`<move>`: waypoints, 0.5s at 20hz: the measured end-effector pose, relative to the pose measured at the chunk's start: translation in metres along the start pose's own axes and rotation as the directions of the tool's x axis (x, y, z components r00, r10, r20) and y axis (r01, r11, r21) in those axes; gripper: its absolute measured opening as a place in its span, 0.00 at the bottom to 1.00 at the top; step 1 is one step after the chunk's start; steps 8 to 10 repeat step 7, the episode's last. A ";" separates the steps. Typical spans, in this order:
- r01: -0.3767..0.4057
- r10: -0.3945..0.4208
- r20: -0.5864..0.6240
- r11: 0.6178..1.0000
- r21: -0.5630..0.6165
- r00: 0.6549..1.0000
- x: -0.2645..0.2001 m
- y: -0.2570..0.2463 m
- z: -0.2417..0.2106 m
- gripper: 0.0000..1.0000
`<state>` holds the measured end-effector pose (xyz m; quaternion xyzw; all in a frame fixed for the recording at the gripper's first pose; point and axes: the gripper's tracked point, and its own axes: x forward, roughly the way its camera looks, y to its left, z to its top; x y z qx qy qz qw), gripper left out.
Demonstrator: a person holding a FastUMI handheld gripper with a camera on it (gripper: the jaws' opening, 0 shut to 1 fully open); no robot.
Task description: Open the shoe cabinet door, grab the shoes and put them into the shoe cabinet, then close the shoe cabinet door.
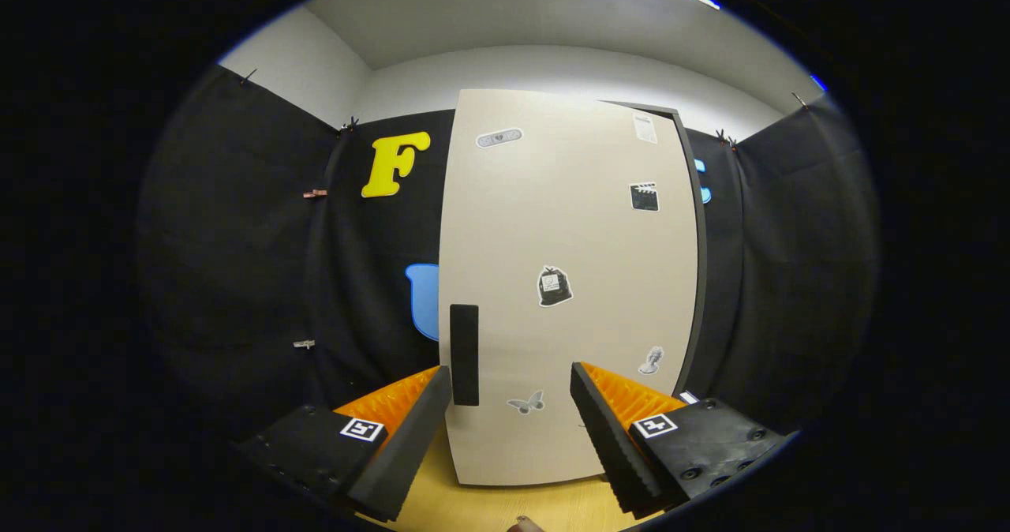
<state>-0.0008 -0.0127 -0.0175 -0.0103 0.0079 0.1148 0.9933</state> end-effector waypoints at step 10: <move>0.020 -0.020 -0.003 1.000 0.010 1.000 0.001 -0.009 -0.001 0.98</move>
